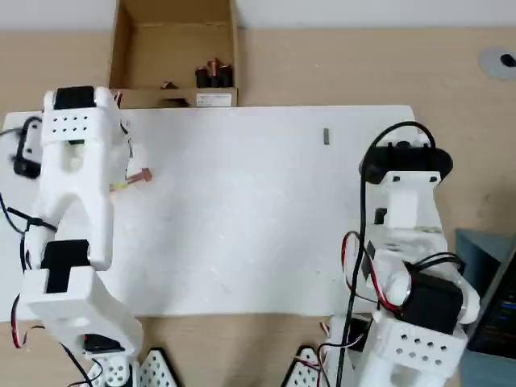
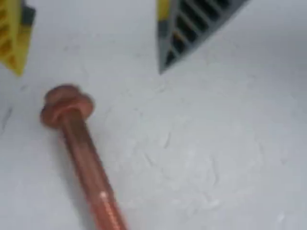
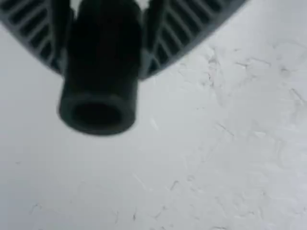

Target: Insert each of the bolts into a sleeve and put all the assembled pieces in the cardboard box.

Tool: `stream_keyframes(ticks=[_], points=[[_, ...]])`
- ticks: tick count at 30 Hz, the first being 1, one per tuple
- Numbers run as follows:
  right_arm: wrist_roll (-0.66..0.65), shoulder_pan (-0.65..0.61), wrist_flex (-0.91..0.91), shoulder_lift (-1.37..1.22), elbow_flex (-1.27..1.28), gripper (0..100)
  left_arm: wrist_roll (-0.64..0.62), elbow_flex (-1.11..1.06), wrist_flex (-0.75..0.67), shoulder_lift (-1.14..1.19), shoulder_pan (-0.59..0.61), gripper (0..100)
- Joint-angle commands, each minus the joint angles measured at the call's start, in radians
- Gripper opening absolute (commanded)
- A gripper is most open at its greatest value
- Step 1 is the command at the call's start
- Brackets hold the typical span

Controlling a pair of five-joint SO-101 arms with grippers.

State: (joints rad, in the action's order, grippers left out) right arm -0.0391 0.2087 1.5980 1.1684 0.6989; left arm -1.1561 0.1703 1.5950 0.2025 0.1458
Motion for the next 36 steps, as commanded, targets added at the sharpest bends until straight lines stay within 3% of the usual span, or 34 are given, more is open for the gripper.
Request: stream_keyframes(ticks=[1, 9, 17, 23, 32, 36], points=[[0.003, 0.015, -0.023, 0.019, 0.002, 1.0, 0.229, 0.107, 0.086, -0.01, 0.003, 19], [0.002, 0.015, -0.021, 0.019, 0.002, 1.0, 0.73, 0.106, 0.158, -0.01, 0.012, 19], [0.002, 0.015, -0.02, 0.019, 0.002, 1.0, 1.508, 0.092, 0.158, -0.01, 0.012, 19], [0.002, 0.015, -0.021, 0.015, 0.002, 1.0, 1.929, 0.083, 0.158, -0.005, 0.025, 19], [0.002, 0.01, -0.021, 0.015, 0.002, 1.0, 2.26, 0.091, 0.157, -0.001, 0.041, 14], [0.002, 0.01, -0.021, 0.015, 0.002, 1.0, 2.343, 0.091, 0.155, -0.001, 0.041, 14]])
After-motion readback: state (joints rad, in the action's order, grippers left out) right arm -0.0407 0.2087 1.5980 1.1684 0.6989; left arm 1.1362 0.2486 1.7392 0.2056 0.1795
